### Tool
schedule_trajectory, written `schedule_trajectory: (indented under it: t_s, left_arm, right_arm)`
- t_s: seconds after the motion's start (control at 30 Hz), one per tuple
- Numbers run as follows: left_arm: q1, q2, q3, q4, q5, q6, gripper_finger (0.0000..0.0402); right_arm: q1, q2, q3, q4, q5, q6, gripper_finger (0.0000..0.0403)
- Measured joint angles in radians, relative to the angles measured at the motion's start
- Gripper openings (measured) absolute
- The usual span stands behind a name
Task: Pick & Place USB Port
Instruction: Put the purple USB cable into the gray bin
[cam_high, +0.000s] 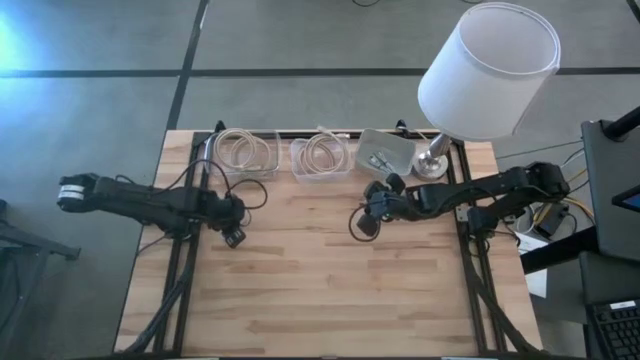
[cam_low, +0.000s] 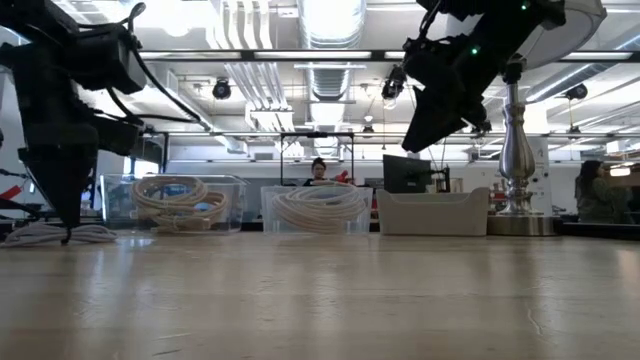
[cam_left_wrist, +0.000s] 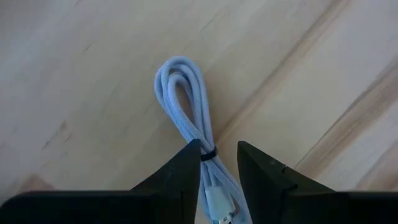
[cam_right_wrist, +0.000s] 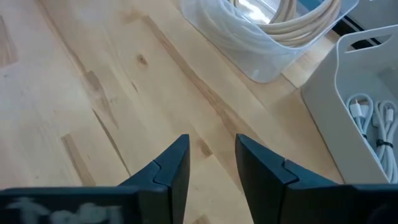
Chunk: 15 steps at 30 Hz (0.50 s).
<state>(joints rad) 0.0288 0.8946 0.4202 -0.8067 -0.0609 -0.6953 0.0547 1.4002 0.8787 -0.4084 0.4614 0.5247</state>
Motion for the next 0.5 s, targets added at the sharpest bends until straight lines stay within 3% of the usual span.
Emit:
schedule_trajectory:
  t_s: [0.5]
  left_arm:
    - [0.0,0.004,-0.081,0.05,-0.073,-0.024,0.011]
  right_arm:
    - [0.0,0.002,0.0,0.002,0.0,-0.004,0.012]
